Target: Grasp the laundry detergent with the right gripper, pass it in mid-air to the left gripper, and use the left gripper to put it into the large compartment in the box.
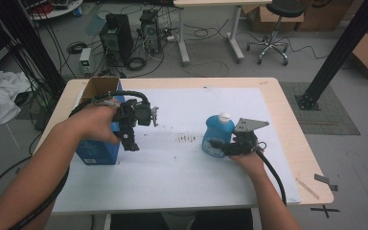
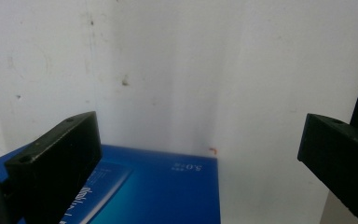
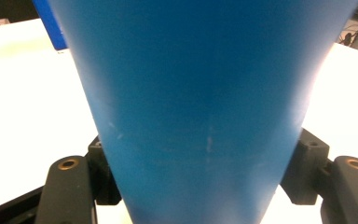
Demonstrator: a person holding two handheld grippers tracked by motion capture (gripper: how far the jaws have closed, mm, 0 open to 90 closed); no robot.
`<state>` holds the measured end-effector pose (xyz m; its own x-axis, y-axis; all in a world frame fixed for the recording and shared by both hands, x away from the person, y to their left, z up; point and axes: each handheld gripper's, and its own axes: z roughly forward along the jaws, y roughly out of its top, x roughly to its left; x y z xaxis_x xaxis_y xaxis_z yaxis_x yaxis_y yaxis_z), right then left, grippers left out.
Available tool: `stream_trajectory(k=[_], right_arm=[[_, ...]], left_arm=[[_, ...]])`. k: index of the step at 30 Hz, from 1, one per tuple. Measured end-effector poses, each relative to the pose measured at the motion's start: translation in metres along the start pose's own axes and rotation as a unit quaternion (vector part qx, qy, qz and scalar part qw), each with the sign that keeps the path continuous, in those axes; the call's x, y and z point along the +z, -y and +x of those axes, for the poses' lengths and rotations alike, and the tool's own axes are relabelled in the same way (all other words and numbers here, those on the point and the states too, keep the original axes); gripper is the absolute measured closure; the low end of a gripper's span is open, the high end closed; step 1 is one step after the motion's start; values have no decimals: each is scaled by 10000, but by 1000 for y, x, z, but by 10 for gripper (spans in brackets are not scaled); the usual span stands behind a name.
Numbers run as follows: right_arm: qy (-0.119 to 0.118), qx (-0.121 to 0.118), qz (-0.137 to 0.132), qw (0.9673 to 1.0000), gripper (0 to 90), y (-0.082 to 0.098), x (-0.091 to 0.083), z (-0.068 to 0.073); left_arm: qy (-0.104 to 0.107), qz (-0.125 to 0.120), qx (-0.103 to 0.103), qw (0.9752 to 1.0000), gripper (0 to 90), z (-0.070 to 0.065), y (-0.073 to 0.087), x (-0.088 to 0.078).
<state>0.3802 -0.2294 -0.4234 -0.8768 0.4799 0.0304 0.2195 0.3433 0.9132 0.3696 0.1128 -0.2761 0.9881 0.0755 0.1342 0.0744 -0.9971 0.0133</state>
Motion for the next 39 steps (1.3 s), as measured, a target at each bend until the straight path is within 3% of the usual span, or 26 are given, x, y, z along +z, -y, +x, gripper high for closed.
stream_trajectory(k=[25, 33, 39], right_arm=[[-97, -154, -23, 9998, 457, 0, 0, 2], [-273, -330, 37, 9991, 466, -11, -9, 4], [-577, -612, 15, 9965, 465, -31, -18, 11]], left_arm=[[6, -19, 45, 10000, 1, 1, -5, 2], [1, -18, 84, 10000, 1, 3, -9, -2], [-27, -33, 167, 9999, 1, 2, -16, -7]])
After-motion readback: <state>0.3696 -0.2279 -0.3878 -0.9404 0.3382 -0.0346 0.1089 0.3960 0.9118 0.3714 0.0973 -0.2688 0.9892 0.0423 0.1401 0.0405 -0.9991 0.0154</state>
